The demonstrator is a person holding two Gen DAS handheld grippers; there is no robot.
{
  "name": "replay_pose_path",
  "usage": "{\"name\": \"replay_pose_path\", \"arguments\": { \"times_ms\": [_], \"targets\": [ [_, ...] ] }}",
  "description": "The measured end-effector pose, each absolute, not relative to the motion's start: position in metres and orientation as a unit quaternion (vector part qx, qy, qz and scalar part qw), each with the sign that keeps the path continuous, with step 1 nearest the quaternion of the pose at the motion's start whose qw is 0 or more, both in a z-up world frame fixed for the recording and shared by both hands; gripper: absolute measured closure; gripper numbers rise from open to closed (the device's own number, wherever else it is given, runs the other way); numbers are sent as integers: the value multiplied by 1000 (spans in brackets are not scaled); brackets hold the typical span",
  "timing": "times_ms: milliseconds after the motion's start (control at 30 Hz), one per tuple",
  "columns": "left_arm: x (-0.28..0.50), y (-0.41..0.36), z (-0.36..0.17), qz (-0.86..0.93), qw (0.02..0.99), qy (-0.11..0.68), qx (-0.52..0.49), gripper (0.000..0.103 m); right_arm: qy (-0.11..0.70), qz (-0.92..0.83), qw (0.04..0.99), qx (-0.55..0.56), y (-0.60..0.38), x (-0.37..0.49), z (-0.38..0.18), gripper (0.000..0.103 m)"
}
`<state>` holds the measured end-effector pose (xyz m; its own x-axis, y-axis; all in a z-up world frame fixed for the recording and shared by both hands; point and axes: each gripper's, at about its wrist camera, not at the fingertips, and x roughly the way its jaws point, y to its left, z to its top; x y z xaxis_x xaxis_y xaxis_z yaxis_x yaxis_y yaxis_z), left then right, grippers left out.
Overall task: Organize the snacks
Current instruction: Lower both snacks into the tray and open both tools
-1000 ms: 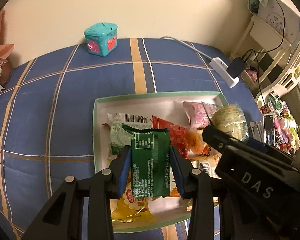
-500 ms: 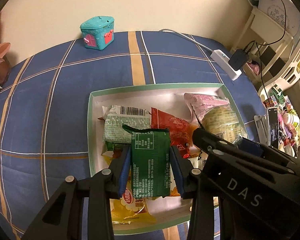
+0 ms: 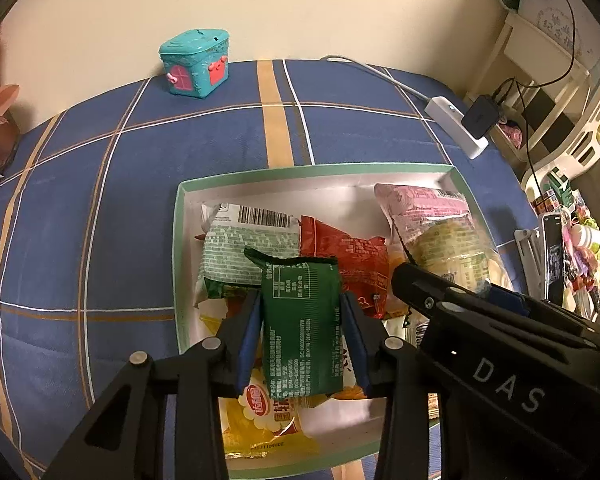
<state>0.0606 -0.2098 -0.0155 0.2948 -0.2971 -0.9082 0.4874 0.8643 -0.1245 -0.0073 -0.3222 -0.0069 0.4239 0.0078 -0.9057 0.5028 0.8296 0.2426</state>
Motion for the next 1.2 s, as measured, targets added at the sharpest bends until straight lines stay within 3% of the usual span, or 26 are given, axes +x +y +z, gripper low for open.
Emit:
{"name": "replay_pose_path", "arguments": {
  "times_ms": [133,400,700,900,1200],
  "targets": [
    [61,-210,-17,-245,799,542,87,61,517,-159,802,253,-324,-9,-9,34],
    [63,-208,-18,-237,799,546,83,47,519,-158,806,238,-321,-7,-7,26],
    [64,-205,-9,-231,805,540,85,21,510,-165,812,230,-320,-8,1,23],
    [66,-199,-2,-219,811,536,86,12,502,-165,818,227,-319,-9,9,23],
    [78,-175,5,-178,816,545,76,12,497,-169,819,231,-325,-10,12,23]
  ]
}}
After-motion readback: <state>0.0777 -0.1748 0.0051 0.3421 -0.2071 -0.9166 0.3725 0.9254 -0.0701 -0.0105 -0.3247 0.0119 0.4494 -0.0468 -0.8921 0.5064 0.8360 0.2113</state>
